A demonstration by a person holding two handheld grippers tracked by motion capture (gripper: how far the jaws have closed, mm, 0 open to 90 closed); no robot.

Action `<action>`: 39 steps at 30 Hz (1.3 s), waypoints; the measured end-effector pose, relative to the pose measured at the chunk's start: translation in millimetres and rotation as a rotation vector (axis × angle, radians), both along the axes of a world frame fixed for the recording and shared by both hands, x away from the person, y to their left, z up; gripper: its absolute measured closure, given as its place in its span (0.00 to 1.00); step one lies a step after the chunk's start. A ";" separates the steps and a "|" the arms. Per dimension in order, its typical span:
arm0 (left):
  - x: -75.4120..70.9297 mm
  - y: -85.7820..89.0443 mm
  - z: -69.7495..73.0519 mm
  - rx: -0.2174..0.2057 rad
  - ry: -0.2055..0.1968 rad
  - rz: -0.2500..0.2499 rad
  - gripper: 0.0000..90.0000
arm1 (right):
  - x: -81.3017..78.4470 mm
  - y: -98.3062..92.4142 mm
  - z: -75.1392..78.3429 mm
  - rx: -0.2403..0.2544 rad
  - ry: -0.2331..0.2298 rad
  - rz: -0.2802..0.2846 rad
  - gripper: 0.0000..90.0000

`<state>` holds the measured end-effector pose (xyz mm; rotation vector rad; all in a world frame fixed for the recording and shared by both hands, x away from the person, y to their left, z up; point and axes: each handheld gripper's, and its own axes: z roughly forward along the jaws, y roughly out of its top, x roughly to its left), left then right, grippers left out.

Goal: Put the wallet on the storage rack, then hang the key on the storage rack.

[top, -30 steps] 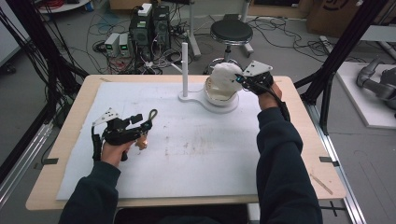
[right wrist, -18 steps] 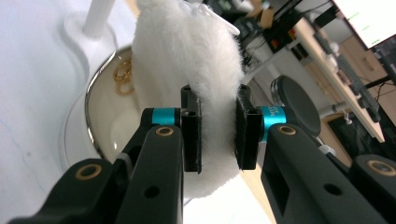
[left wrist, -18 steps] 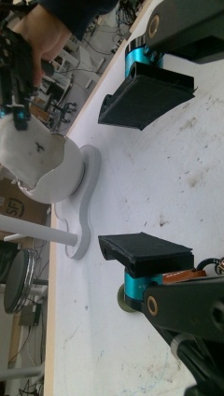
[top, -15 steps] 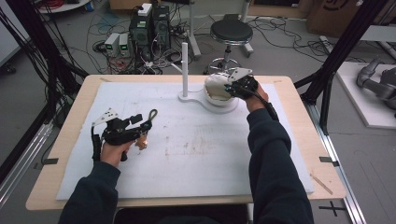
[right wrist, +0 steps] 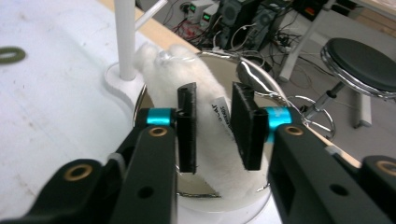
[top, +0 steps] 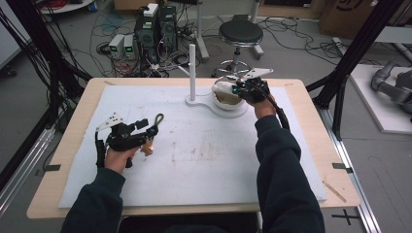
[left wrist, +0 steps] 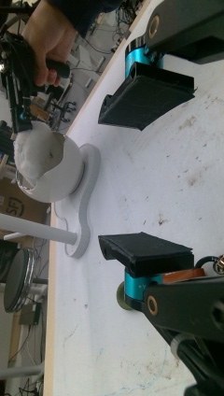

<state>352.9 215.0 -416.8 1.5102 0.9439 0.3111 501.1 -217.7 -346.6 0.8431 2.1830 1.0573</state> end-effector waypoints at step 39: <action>0.7 4.3 1.8 0.173 -0.047 0.106 0.20 | -135.2 -92.3 -53.9 0.184 0.069 -0.091 0.24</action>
